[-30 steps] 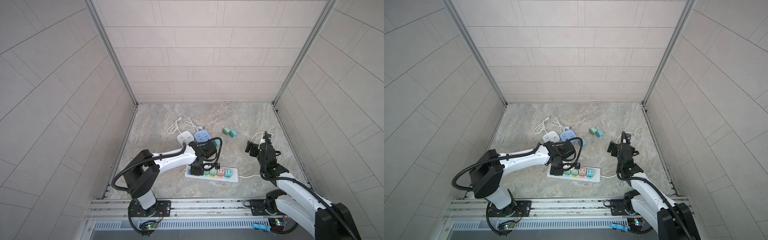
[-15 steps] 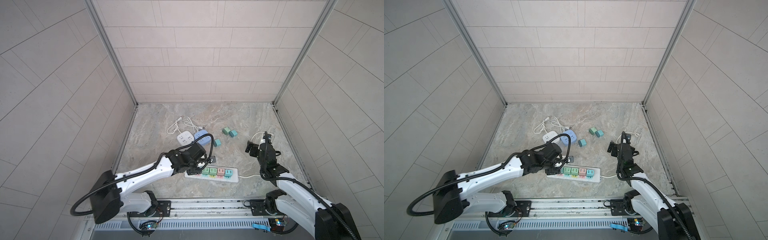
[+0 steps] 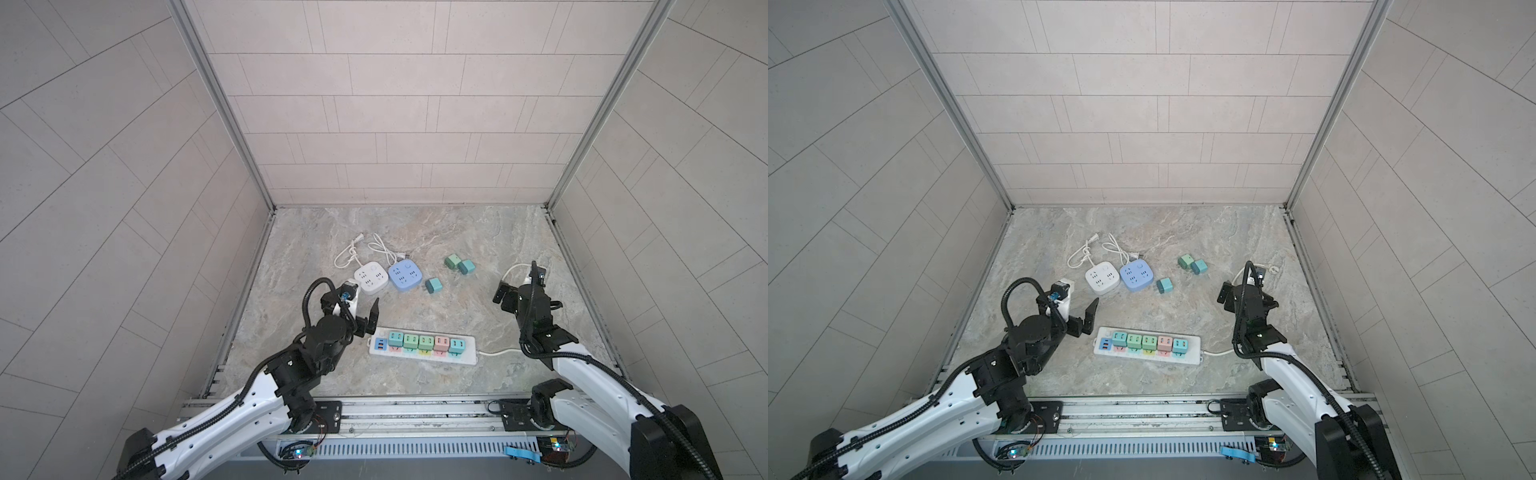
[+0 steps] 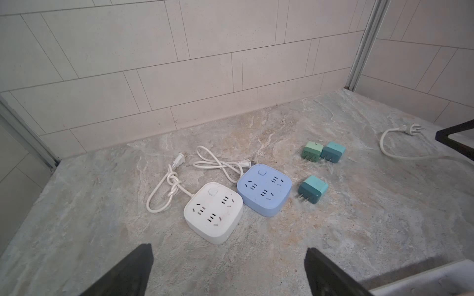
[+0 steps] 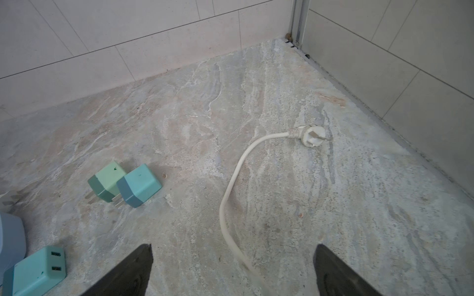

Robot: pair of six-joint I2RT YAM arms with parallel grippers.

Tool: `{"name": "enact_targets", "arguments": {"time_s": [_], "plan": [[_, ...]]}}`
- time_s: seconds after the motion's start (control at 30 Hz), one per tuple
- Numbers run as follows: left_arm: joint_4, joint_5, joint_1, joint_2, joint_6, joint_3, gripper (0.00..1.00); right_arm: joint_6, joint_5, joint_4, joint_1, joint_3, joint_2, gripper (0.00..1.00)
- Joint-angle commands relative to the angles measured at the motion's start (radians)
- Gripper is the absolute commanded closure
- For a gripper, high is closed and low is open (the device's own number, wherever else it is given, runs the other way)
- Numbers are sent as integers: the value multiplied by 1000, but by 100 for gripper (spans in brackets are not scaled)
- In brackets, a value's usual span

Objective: Insert the plug
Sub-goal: 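Open and lift the left gripper away from the strip, then move the right gripper over the remaining loose adapters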

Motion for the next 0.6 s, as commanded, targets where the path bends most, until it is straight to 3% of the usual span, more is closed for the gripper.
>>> {"name": "enact_targets", "arguments": {"time_s": [0.0, 0.1, 0.33, 0.57], "plan": [[153, -36, 2, -38, -28, -91, 0, 43, 71, -42, 4, 24, 9, 0], [154, -132, 2, -83, -58, -117, 0, 60, 95, -64, 4, 29, 8, 0], [173, -80, 2, -138, -59, -129, 0, 63, 72, -90, 4, 61, 45, 0], [205, -73, 2, -65, -69, -122, 0, 56, -21, -250, 4, 247, 256, 0]]}}
